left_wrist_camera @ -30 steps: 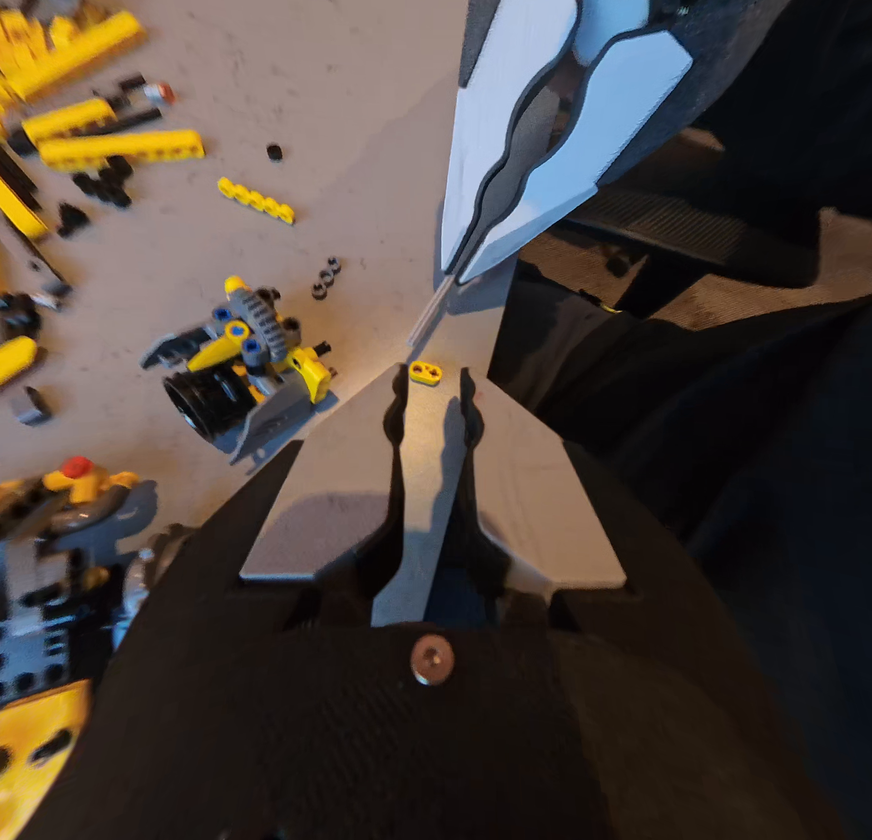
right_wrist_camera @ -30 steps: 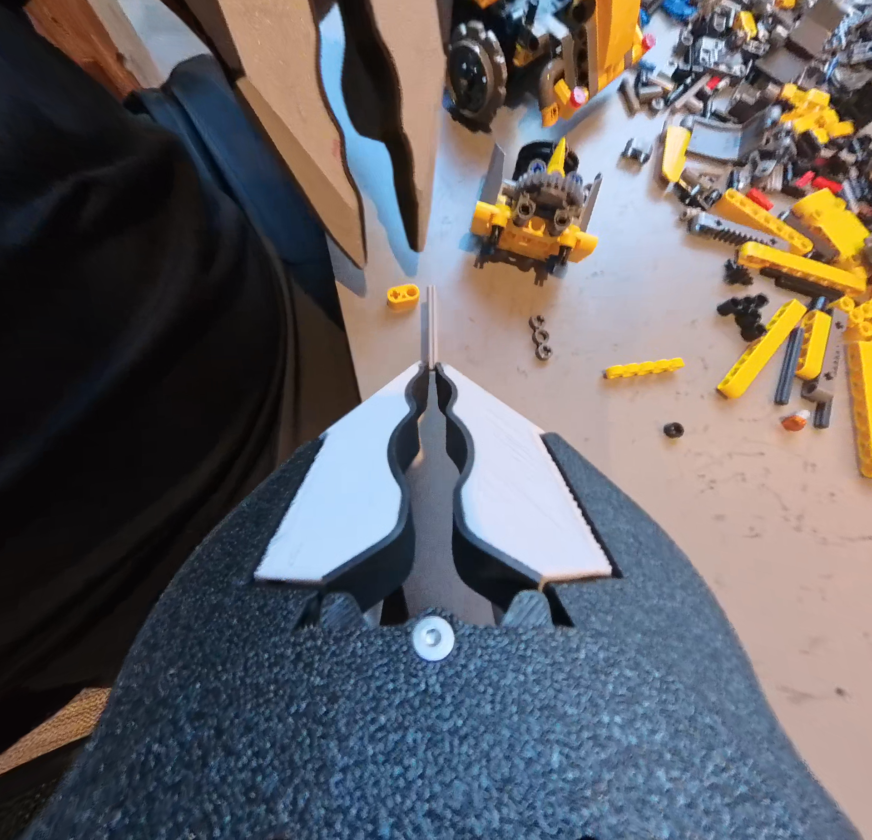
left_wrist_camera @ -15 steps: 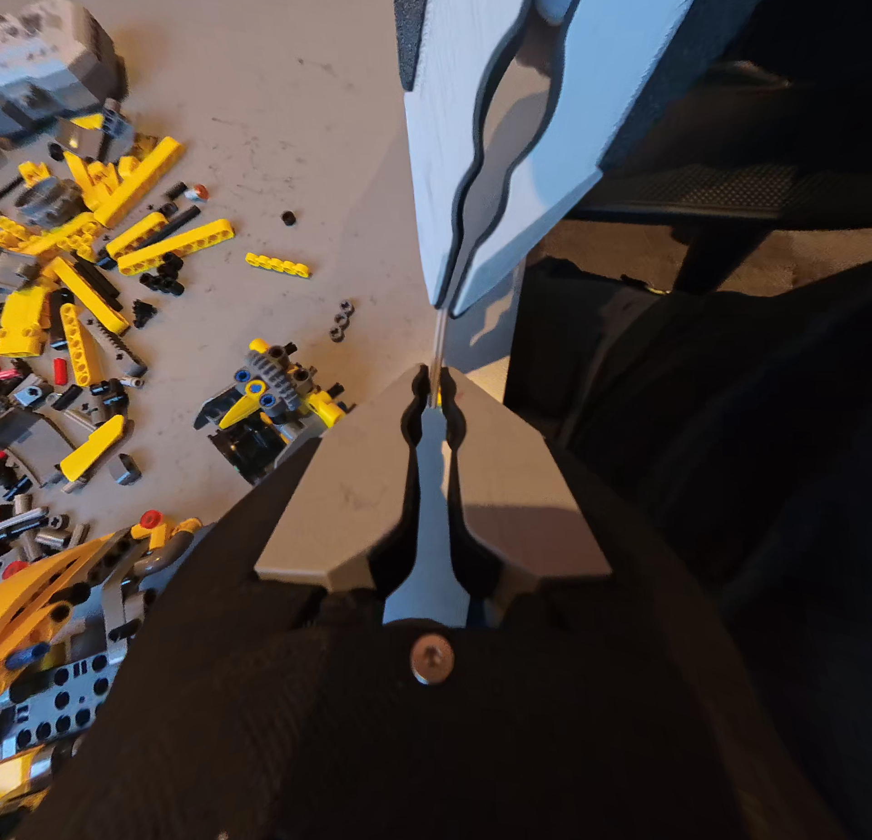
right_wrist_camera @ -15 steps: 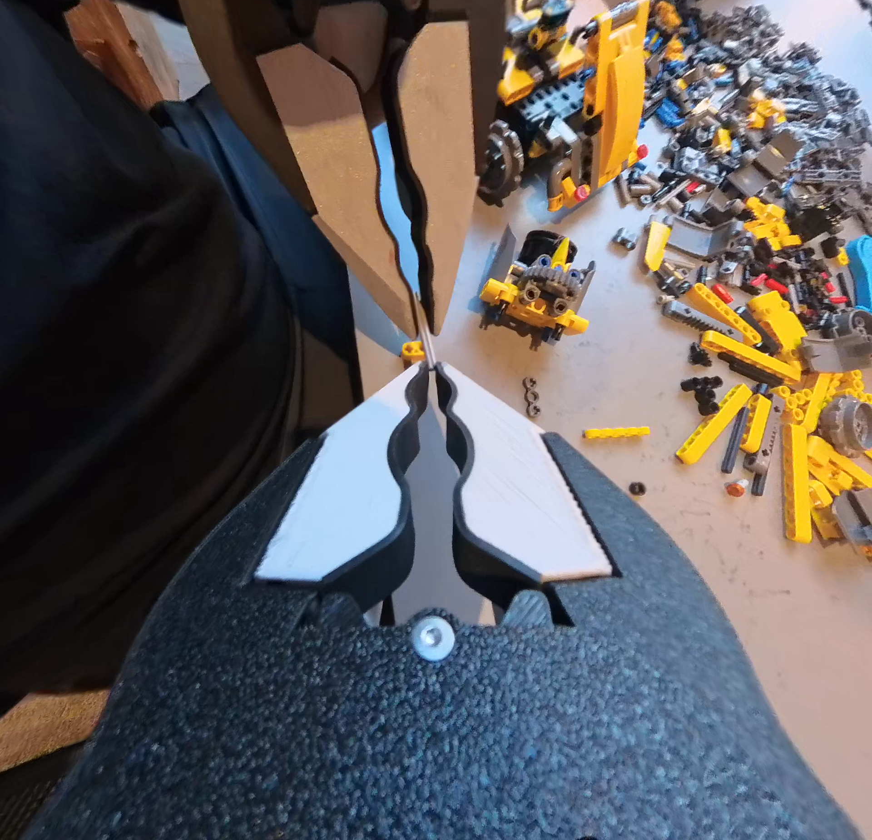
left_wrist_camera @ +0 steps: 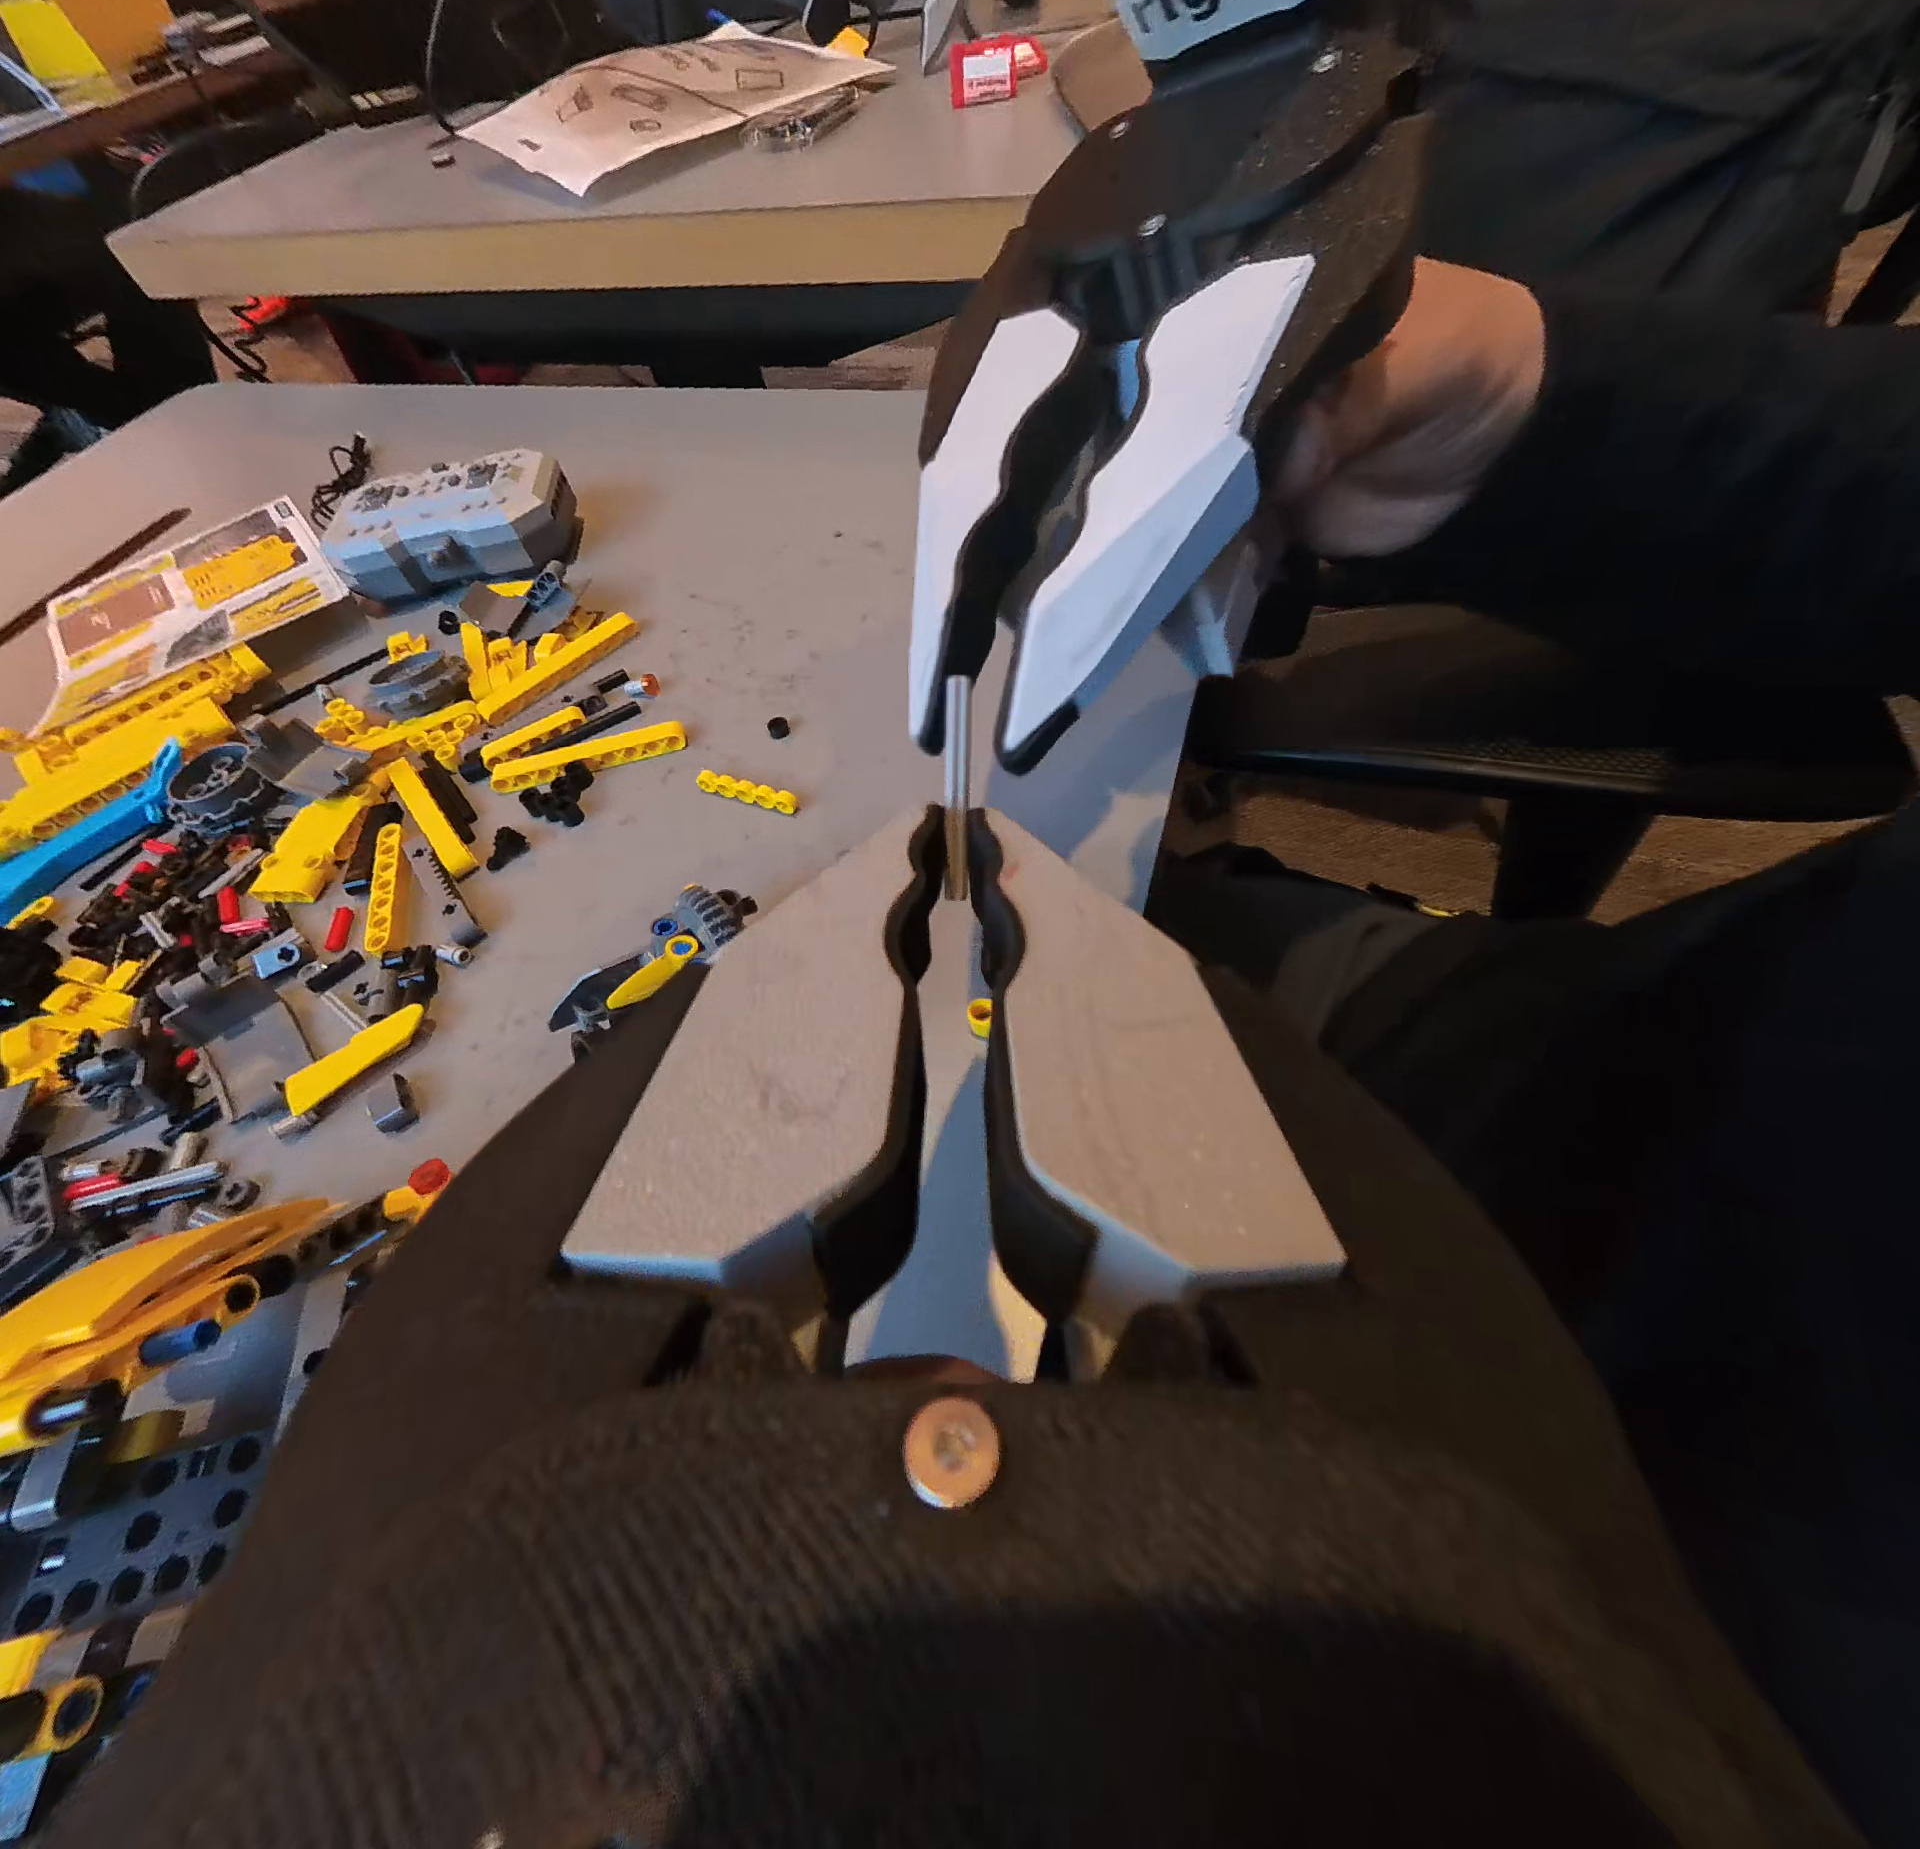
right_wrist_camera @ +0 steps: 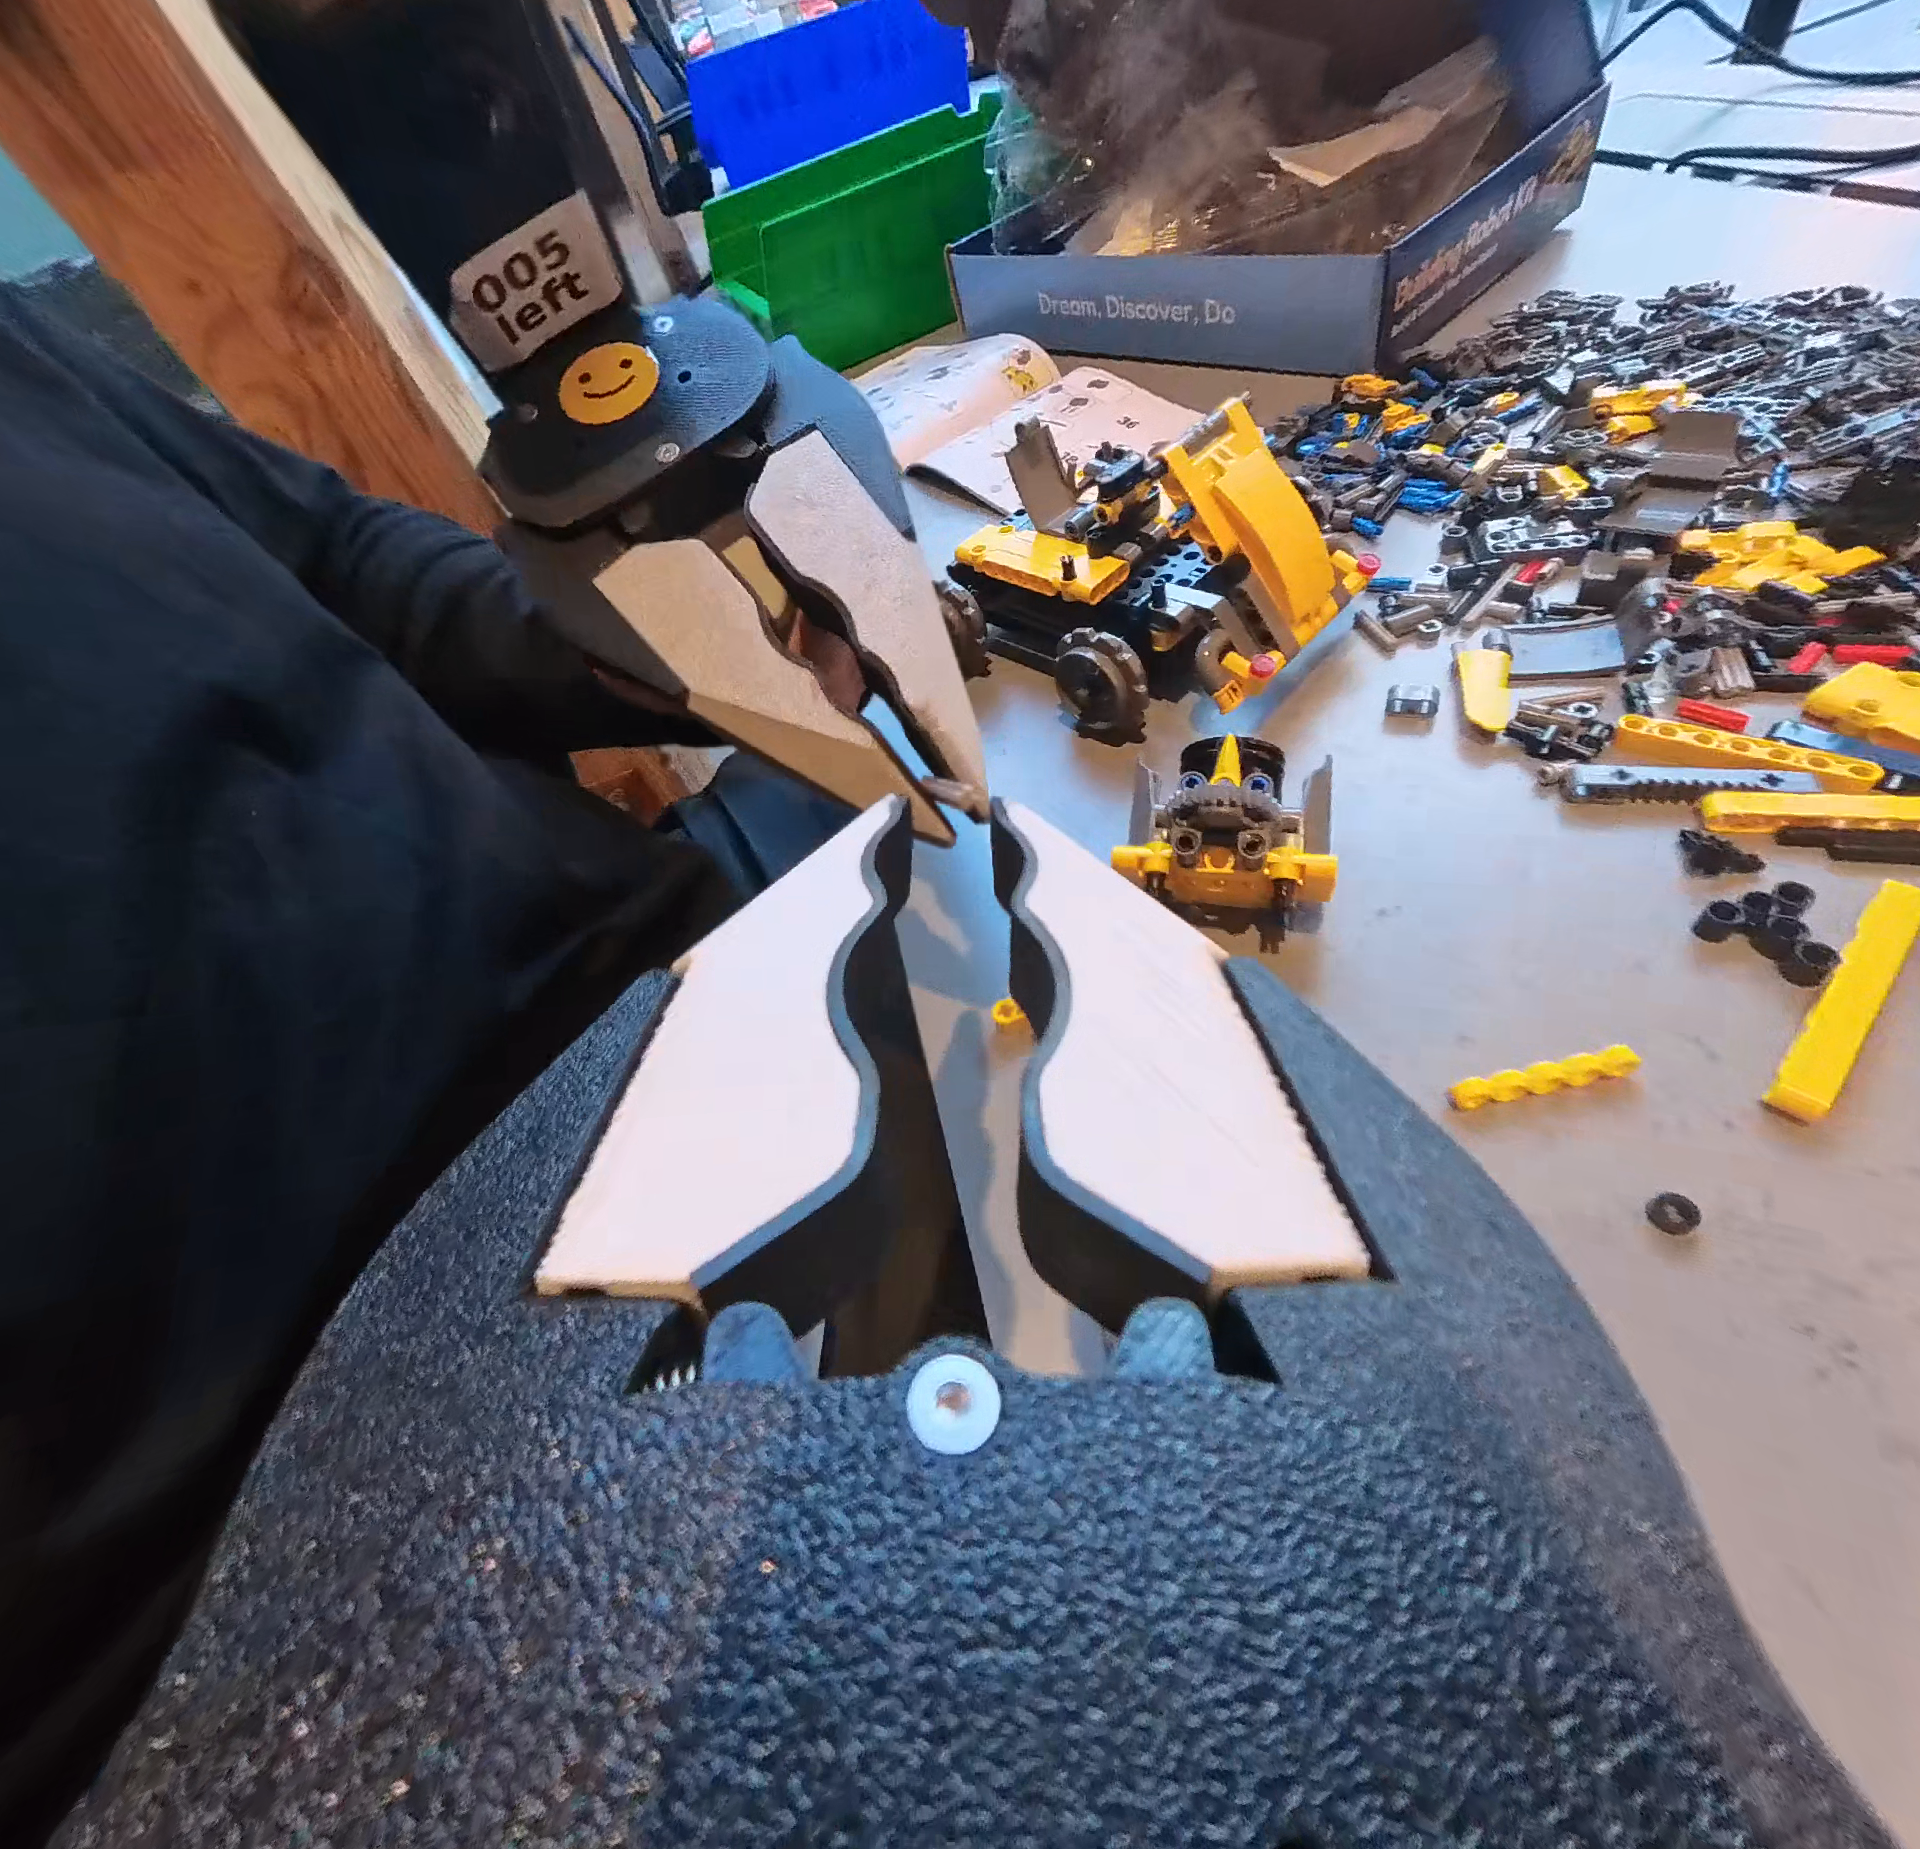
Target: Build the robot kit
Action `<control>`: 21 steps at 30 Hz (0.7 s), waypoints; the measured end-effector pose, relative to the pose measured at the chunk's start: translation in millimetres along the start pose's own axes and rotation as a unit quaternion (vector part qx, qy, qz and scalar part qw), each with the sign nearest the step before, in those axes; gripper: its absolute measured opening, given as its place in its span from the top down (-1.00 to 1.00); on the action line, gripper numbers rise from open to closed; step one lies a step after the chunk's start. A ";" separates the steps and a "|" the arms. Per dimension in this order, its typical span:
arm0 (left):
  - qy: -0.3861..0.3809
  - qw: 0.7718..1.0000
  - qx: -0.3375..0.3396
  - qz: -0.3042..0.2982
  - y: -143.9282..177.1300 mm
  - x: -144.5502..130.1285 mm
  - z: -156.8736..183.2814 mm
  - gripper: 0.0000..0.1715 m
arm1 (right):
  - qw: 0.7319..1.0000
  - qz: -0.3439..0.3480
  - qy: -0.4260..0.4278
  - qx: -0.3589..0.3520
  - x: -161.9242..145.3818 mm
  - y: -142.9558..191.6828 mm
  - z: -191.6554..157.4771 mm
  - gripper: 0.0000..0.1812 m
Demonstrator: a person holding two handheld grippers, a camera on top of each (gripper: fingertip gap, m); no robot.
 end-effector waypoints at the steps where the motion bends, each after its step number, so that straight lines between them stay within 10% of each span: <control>1: -0.004 1.000 0.003 0.001 -0.2 -0.2 0.9 0.99 | 1.000 -0.001 -0.002 0.004 0.0 -2.0 -0.3 0.85; 21: -0.016 0.999 0.008 -0.036 1.6 -13.8 -1.6 0.99 | 0.998 -0.060 0.035 0.012 -7.9 -7.5 -0.1 0.95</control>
Point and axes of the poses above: each gripper's, where its closed fingertips meet, y back along the fingers, x out of its top, z = x × y across the jaws, the point moved 5 cm from there along y, back along the fingers, and after that the axes turned 13 degrees about y, right-handed, at the moved point
